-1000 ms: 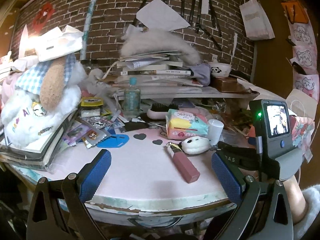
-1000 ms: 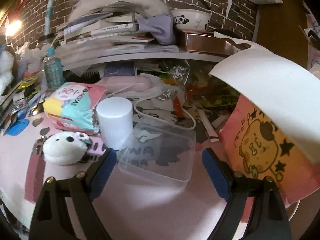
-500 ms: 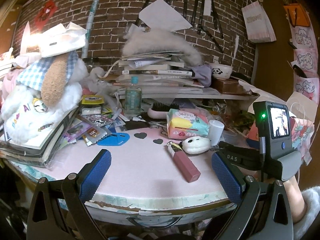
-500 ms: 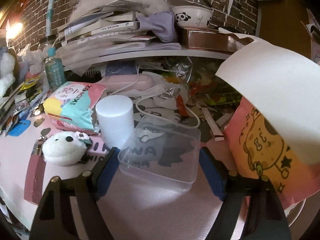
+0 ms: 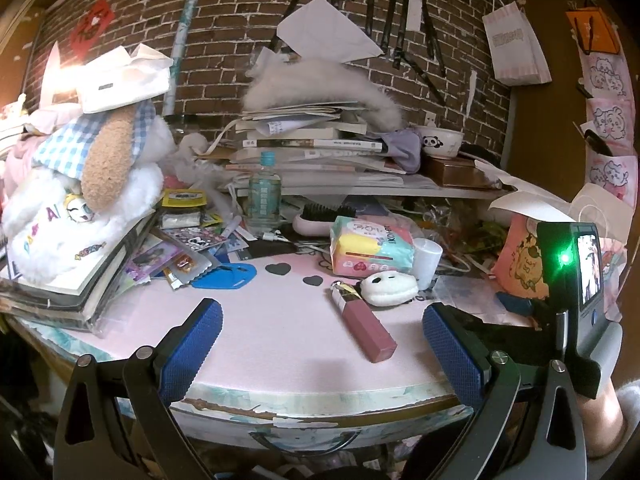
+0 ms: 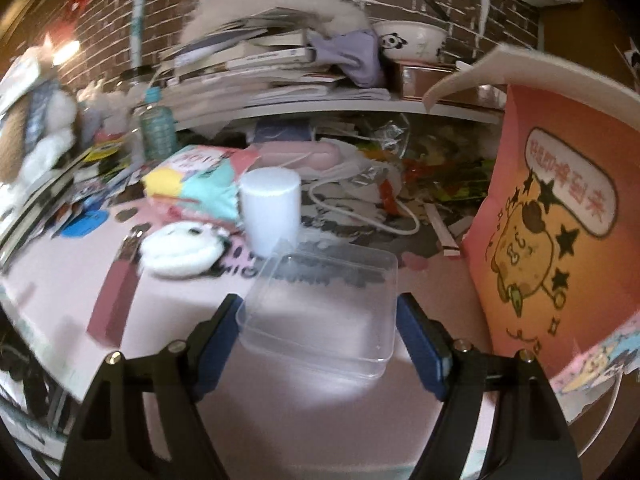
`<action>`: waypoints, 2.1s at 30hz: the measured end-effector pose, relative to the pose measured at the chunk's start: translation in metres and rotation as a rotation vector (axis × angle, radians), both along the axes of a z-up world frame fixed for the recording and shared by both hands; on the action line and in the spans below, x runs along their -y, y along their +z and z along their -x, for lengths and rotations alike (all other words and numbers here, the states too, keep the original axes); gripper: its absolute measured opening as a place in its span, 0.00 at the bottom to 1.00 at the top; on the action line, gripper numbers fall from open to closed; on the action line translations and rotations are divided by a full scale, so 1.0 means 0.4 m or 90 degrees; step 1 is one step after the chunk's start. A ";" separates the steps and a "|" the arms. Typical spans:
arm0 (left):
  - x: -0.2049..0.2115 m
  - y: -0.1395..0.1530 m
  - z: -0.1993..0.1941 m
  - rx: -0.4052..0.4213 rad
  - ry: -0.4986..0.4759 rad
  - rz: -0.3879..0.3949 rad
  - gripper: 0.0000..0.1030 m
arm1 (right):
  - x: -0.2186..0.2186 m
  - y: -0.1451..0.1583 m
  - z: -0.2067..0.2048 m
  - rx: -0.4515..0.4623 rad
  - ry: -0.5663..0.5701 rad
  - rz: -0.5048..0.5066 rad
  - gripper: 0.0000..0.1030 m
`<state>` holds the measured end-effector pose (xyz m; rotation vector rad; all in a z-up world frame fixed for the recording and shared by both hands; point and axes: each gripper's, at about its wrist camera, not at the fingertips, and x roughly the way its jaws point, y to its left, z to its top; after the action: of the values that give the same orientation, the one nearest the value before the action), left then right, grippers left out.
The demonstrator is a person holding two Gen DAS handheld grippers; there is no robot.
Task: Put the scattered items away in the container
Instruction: 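Close the right gripper on the rim of the clear plastic box, then lift the clear box and carry it toward the paper bag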
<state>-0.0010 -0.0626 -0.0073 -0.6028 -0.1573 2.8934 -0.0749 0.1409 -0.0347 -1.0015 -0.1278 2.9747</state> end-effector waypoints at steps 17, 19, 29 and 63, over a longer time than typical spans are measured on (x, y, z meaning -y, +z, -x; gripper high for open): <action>-0.008 -0.003 -0.002 0.002 0.000 0.000 0.97 | 0.004 -0.016 0.018 -0.005 -0.017 -0.009 0.72; -0.007 -0.003 -0.002 0.002 -0.002 0.000 0.97 | 0.003 -0.014 0.013 -0.007 -0.011 -0.002 0.71; -0.023 -0.019 0.015 0.025 0.000 0.003 0.97 | 0.011 0.042 -0.025 -0.042 0.051 0.024 0.70; -0.059 -0.035 0.042 0.061 -0.020 0.005 0.97 | -0.279 0.412 -0.110 -0.131 0.060 0.071 0.69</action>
<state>-0.0177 -0.0390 -0.0214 -0.7394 -0.1481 2.8382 -0.0308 0.2524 0.1302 -0.7075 -0.0078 3.1792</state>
